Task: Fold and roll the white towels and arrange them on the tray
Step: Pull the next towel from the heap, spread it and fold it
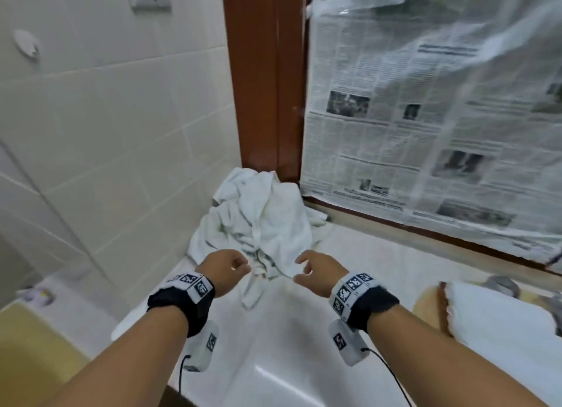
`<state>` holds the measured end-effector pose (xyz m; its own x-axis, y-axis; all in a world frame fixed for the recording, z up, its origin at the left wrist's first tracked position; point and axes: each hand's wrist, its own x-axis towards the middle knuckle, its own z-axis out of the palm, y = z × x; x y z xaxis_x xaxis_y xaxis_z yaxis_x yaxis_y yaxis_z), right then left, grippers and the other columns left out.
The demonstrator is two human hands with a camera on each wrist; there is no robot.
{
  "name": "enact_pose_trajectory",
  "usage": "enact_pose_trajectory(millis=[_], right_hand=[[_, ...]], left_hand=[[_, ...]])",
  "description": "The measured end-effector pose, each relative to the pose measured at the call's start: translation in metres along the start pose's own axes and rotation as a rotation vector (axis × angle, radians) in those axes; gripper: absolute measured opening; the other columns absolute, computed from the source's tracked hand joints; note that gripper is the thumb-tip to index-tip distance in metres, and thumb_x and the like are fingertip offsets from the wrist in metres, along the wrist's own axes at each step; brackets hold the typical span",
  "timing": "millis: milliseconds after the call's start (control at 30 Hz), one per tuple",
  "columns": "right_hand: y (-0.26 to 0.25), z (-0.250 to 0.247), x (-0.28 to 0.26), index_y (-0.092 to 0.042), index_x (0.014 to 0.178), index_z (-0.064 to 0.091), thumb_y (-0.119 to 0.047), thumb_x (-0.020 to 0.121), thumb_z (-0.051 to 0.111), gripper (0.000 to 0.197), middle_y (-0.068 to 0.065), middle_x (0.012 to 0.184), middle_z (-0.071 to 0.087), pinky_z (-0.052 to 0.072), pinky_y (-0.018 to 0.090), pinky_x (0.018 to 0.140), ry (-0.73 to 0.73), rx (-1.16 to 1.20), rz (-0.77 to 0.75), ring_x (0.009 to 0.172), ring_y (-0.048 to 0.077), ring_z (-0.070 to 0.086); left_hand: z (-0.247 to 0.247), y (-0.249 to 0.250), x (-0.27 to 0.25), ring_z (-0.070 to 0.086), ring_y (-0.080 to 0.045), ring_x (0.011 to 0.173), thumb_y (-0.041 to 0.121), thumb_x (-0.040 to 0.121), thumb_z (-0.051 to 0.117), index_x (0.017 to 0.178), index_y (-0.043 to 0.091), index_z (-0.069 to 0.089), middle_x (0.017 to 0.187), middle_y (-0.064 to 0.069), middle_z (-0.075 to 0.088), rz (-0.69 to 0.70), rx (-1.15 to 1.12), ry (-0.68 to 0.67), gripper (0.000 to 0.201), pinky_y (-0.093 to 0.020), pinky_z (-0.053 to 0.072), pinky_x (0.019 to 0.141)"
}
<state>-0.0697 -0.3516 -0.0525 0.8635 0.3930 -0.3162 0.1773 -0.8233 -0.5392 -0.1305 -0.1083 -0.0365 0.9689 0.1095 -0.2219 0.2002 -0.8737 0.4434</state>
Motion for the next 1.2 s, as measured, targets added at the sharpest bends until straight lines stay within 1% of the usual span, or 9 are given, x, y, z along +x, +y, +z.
enact_pose_trajectory(millis=[267, 400, 567, 667, 767, 833, 967, 1067, 1200], right_hand=[[0.031, 0.000, 0.173, -0.007, 0.153, 0.028, -0.039, 0.089, 0.069, 0.083, 0.016, 0.153, 0.039, 0.039, 0.038, 0.106, 0.171, 0.290, 0.457, 0.136, 0.034, 0.044], [0.020, -0.013, 0.216, 0.000, 0.133, 0.055, -0.023, 0.098, 0.052, 0.042, 0.020, 0.135, 0.057, 0.044, 0.035, 0.099, 0.196, 0.201, 0.452, 0.123, 0.034, 0.055], [-0.035, -0.062, 0.208, -0.012, 0.118, 0.065, -0.021, 0.094, 0.041, 0.035, 0.014, 0.108, 0.068, 0.046, 0.035, 0.080, 0.601, 0.398, 0.113, 0.097, 0.032, 0.062], [-0.069, -0.103, 0.165, -0.017, 0.101, 0.068, -0.010, 0.093, 0.045, 0.025, -0.007, 0.081, 0.063, 0.042, 0.020, 0.064, 0.768, 0.415, -0.213, 0.072, 0.001, 0.056], [-0.094, -0.124, 0.107, -0.023, 0.084, 0.069, -0.007, 0.085, 0.048, 0.027, -0.012, 0.083, 0.063, 0.039, 0.010, 0.074, 0.733, 0.332, -0.457, 0.081, -0.002, 0.059], [-0.102, -0.120, 0.068, -0.022, 0.077, 0.068, -0.003, 0.085, 0.050, 0.027, -0.006, 0.083, 0.064, 0.041, 0.017, 0.080, 0.636, 0.275, -0.525, 0.086, 0.009, 0.059], [-0.085, -0.085, 0.031, -0.025, 0.080, 0.069, -0.004, 0.094, 0.050, 0.032, -0.001, 0.076, 0.064, 0.044, 0.030, 0.066, 0.532, 0.250, -0.265, 0.068, 0.015, 0.058], [-0.053, -0.043, 0.026, -0.030, 0.095, 0.071, -0.013, 0.099, 0.046, 0.031, -0.007, 0.091, 0.069, 0.042, 0.026, 0.067, 0.400, 0.067, 0.143, 0.072, 0.010, 0.058], [-0.042, 0.013, 0.026, -0.026, 0.114, 0.070, -0.013, 0.096, 0.048, 0.031, 0.000, 0.120, 0.067, 0.042, 0.021, 0.077, 0.317, 0.097, 0.253, 0.086, 0.011, 0.059]], left_hand=[[0.000, -0.068, 0.071, 0.059, -0.005, 0.099, 0.043, 0.094, 0.060, 0.120, 0.027, 0.063, 0.115, 0.013, 0.064, -0.064, -0.095, -0.019, 0.031, -0.016, 0.041, 0.087], [-0.021, -0.081, 0.107, 0.058, -0.002, 0.089, 0.040, 0.093, 0.062, 0.126, 0.030, 0.060, 0.115, 0.016, 0.061, -0.063, -0.154, 0.026, 0.035, -0.017, 0.040, 0.080], [-0.029, -0.069, 0.144, 0.057, -0.012, 0.105, 0.038, 0.090, 0.067, 0.144, 0.024, 0.042, 0.133, 0.001, 0.051, 0.083, -0.197, 0.060, 0.062, -0.024, 0.044, 0.095], [-0.030, -0.052, 0.157, 0.033, -0.021, 0.138, 0.039, 0.082, 0.075, 0.156, 0.025, 0.011, 0.157, -0.006, 0.021, 0.166, -0.212, 0.114, 0.099, -0.036, 0.033, 0.114], [-0.031, -0.031, 0.160, 0.003, -0.023, 0.150, 0.036, 0.075, 0.083, 0.148, 0.043, -0.022, 0.159, -0.002, -0.025, 0.209, -0.122, 0.216, 0.128, -0.036, 0.021, 0.118], [-0.033, -0.018, 0.163, 0.002, -0.029, 0.150, 0.035, 0.076, 0.081, 0.147, 0.049, -0.019, 0.156, -0.002, -0.034, 0.262, -0.020, 0.245, 0.124, -0.039, 0.024, 0.116], [-0.027, -0.014, 0.162, 0.008, -0.034, 0.147, 0.048, 0.083, 0.066, 0.148, 0.038, 0.030, 0.163, -0.010, 0.001, 0.308, 0.243, 0.010, 0.075, -0.048, 0.027, 0.115], [-0.008, -0.043, 0.156, 0.016, -0.035, 0.143, 0.053, 0.080, 0.065, 0.149, 0.034, 0.023, 0.158, -0.010, 0.012, 0.246, 0.479, -0.165, 0.083, -0.048, 0.028, 0.113], [0.002, -0.076, 0.148, 0.029, -0.034, 0.134, 0.030, 0.084, 0.063, 0.148, 0.030, 0.026, 0.148, -0.010, 0.028, 0.327, 0.671, -0.120, 0.074, -0.045, 0.036, 0.103]])
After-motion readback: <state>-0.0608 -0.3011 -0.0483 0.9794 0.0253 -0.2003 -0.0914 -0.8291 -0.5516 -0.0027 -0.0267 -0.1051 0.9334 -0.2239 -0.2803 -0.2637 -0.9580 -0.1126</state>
